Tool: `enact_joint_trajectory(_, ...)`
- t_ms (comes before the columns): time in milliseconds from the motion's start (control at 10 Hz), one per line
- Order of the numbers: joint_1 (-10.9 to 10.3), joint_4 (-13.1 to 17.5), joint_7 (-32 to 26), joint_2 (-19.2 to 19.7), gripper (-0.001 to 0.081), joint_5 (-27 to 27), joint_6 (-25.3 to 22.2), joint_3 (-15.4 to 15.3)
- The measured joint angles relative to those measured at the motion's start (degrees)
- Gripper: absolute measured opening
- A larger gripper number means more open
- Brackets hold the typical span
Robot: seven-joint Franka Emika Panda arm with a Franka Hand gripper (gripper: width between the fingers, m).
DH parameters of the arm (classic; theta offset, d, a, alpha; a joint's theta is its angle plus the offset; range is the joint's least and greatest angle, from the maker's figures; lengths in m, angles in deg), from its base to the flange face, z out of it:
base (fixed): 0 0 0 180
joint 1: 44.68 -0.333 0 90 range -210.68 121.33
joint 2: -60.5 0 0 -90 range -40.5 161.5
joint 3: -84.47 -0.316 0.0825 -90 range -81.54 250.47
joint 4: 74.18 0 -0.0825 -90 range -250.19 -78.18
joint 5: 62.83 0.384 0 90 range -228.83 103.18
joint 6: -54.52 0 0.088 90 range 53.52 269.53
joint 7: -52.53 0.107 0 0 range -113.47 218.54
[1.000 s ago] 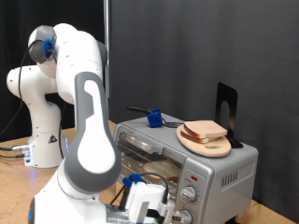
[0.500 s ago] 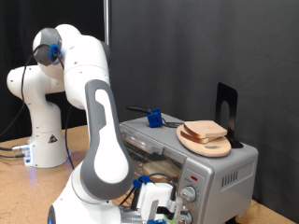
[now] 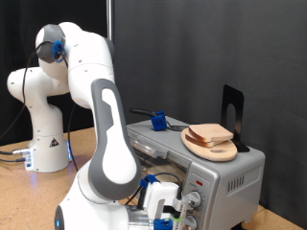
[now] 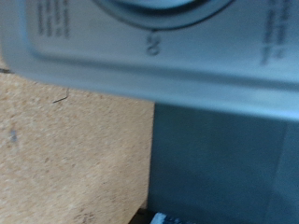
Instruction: Make a piece of toast with the oven
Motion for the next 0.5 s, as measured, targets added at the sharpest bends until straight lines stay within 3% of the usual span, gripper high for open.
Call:
enact_joint_trajectory(400,-0.47,0.33,0.76,-0.01,0.0808,0.20,1.96,-0.01)
enact_joint_trajectory(500,-0.49,0.40,1.28,-0.09,0.0696,0.10,1.34,0.02)
